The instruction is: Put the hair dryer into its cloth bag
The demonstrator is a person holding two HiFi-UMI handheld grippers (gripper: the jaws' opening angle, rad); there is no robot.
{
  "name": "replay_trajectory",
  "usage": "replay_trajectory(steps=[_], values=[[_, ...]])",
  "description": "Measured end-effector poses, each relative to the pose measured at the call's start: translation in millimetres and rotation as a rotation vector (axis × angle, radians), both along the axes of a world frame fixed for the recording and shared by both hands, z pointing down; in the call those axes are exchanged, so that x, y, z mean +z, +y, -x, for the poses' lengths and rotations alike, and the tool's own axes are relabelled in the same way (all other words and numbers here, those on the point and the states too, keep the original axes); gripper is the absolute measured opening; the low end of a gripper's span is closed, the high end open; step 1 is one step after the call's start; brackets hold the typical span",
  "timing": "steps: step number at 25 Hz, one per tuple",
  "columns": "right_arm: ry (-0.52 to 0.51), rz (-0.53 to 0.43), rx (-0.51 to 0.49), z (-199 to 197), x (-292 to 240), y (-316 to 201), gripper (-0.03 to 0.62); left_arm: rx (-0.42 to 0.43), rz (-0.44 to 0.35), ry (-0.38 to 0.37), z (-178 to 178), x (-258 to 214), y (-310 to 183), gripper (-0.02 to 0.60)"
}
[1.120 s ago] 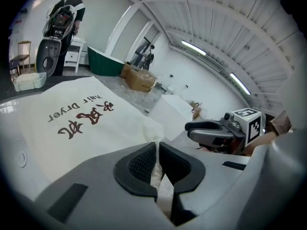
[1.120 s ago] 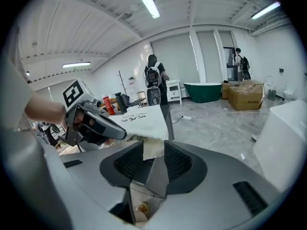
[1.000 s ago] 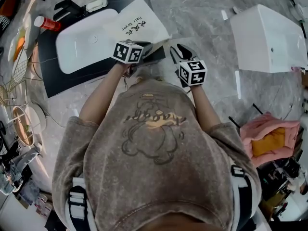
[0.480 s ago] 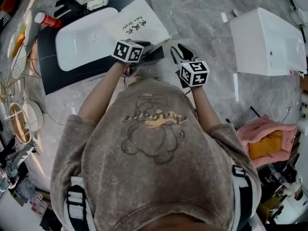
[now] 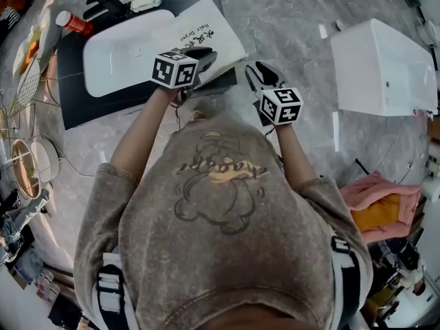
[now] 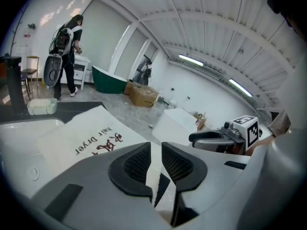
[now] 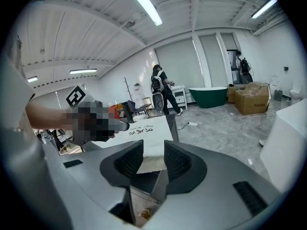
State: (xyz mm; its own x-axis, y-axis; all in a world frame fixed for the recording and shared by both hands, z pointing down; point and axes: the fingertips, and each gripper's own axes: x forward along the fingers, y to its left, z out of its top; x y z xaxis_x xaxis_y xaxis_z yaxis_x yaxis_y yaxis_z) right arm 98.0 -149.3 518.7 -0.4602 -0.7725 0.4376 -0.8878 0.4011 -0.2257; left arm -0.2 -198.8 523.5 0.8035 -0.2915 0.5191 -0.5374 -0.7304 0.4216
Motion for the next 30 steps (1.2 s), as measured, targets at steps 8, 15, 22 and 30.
replay_trajectory(steps=[8,15,22,30], values=[[-0.021,-0.070,-0.051,19.0,-37.3,-10.4,0.118,-0.119,-0.178,0.032,38.3,-57.4,-12.4,0.066],[-0.044,-0.149,-0.127,50.5,-73.7,-21.7,0.118,-0.252,-0.277,0.053,81.0,-88.8,-8.5,0.066],[-0.039,-0.184,-0.184,73.1,-80.2,-25.3,0.118,-0.385,-0.370,0.069,107.3,-95.0,2.0,0.066],[-0.062,-0.227,-0.162,75.6,-80.2,-25.3,0.114,-0.486,-0.460,0.093,133.4,-90.2,16.5,0.064]])
